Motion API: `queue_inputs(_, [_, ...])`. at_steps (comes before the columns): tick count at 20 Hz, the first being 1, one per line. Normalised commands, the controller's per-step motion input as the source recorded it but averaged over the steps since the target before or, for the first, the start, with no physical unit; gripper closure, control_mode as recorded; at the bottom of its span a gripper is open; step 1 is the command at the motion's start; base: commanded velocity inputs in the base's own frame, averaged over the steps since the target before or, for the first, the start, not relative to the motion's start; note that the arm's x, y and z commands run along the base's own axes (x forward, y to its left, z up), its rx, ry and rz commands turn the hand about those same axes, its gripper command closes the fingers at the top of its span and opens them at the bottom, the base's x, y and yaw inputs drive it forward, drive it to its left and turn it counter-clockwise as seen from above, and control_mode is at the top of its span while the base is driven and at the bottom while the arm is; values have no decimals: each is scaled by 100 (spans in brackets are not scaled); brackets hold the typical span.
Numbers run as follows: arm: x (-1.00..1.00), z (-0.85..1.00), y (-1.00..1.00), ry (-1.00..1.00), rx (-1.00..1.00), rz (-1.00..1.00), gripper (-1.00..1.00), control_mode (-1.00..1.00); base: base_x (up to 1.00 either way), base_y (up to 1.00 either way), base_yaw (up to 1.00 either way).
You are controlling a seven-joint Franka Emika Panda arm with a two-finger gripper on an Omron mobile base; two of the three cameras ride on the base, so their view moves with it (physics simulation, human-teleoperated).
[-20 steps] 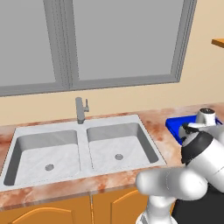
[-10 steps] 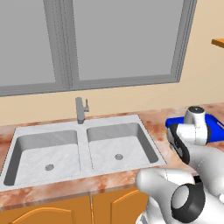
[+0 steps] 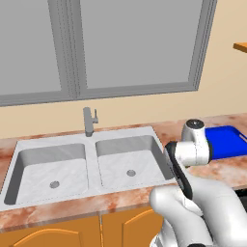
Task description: Pick up all produce items and place them in the sink. Turn on the sink faucet to wash them. Then turn the sink off and put them in the tray.
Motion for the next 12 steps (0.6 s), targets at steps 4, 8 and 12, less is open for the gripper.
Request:
queue_inputs(4, [46,0,68,0,1,6,100,-100,0,0,0])
queue_inputs(8, [50,0,70,1,0,5,100,-100,0,0,0])
queue_inputs(12, [63,-9,74,4,0,3,100,-100,0,0,0])
